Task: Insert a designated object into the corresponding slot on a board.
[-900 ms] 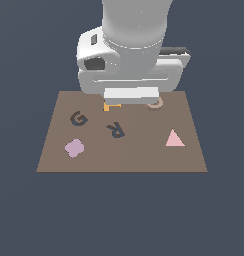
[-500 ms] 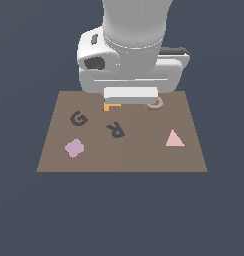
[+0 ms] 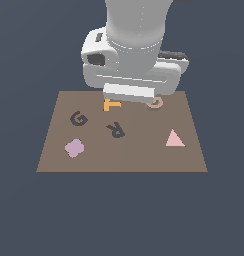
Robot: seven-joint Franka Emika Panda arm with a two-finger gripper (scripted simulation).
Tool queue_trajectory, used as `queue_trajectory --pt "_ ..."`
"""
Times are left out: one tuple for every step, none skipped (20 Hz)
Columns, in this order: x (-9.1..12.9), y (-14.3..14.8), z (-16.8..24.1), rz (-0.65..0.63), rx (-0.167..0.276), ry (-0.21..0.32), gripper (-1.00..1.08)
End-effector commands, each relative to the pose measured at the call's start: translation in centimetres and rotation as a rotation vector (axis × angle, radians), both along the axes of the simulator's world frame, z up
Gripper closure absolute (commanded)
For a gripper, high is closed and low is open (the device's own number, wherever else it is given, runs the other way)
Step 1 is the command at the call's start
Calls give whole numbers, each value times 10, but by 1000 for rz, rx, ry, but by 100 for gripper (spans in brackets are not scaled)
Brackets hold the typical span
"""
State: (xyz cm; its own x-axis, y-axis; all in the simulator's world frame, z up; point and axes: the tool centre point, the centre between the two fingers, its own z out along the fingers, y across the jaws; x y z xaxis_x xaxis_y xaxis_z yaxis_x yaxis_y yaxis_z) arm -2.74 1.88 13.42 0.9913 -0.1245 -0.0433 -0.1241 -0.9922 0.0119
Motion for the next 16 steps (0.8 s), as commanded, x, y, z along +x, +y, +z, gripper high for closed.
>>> queue_trajectory --pt "-5 2 -3 -55 -1 -2 -92" --pt "-7 3 -5 -79 -1 -2 -92" --pt "-9 4 -7 -105 -2 -3 -92" --pt "-11 5 -8 -133 -2 -4 -92" --pt "-13 6 -10 -161 -3 -5 -92" --pt "-16 8 -12 -190 -3 -6 -92" --pt "-18 9 -14 -221 -4 -7 -92" --pt "-20 11 -16 -253 -5 -8 -92" --pt "-23 13 -18 -286 -5 -9 -92" --pt "-25 15 -20 -320 -6 -10 -92" --pt "-27 17 -22 -355 -6 -11 -92" --pt "-30 19 -24 -390 -7 -12 -92" --pt "-32 21 -27 -425 -8 -14 -92" --pt "-34 23 -29 -459 -8 -15 -92" --pt "-36 26 -31 -494 -9 -16 -92" --pt "-38 28 -33 -528 -10 -17 -92"
